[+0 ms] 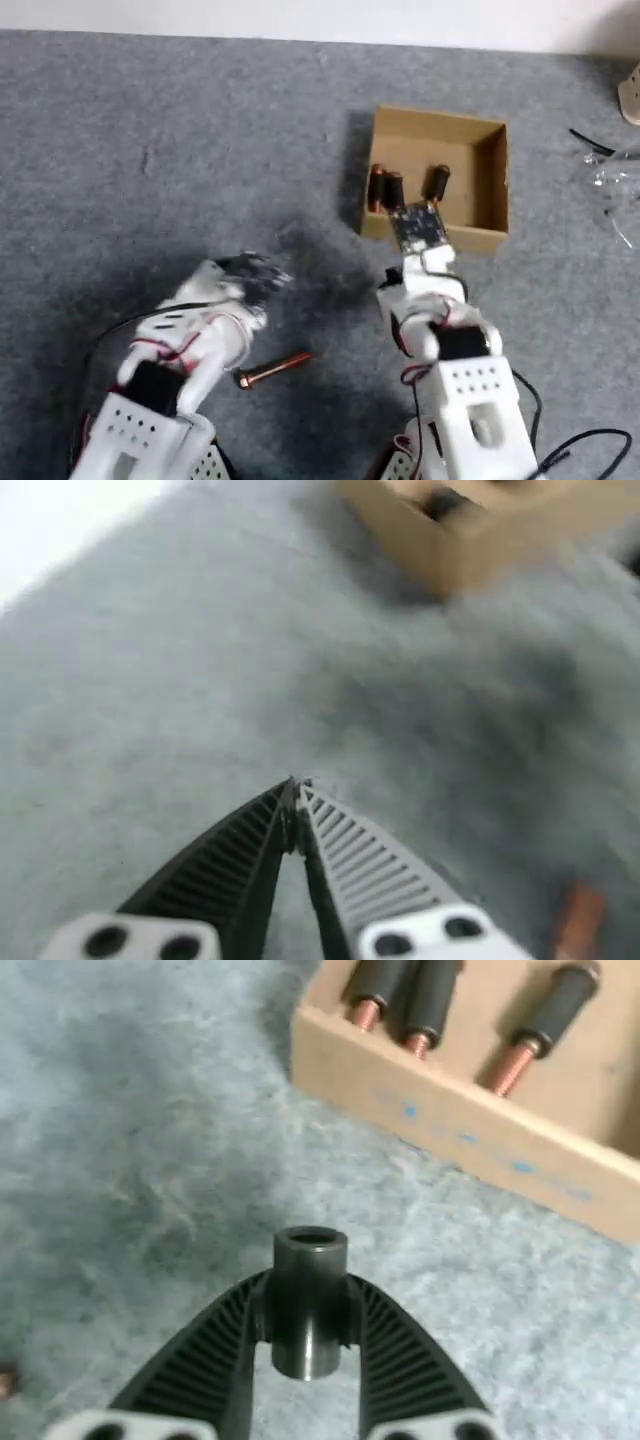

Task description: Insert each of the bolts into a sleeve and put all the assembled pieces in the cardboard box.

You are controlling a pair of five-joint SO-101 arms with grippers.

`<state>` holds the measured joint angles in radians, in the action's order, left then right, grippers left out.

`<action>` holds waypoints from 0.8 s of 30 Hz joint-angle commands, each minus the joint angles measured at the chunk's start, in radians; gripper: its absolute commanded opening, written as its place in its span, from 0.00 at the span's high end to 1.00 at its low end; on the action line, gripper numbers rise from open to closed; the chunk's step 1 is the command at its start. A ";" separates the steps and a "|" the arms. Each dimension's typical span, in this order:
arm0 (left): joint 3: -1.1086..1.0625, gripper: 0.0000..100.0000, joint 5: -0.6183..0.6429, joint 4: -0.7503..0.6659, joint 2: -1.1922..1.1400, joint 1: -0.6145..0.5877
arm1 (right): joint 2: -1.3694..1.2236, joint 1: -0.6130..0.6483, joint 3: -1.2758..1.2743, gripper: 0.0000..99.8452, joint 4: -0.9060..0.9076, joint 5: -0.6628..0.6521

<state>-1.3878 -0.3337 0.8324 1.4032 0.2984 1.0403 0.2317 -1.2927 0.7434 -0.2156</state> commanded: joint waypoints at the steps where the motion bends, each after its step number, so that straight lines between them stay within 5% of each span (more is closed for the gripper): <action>1: 0.168 0.99 -0.140 0.132 -0.252 0.186 | 0.097 -0.036 -0.031 1.00 -0.039 -0.003; 9: 0.435 0.99 -0.204 0.404 -0.682 0.222 | 0.127 -0.130 -0.160 1.00 -0.254 0.057; 24: 0.591 0.98 -0.292 0.509 -1.096 0.208 | 0.128 -0.134 -0.200 1.00 -0.325 0.057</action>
<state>-0.8462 -0.6191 1.3218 0.3322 0.5102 1.1462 0.1120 -1.5044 0.4549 -0.1665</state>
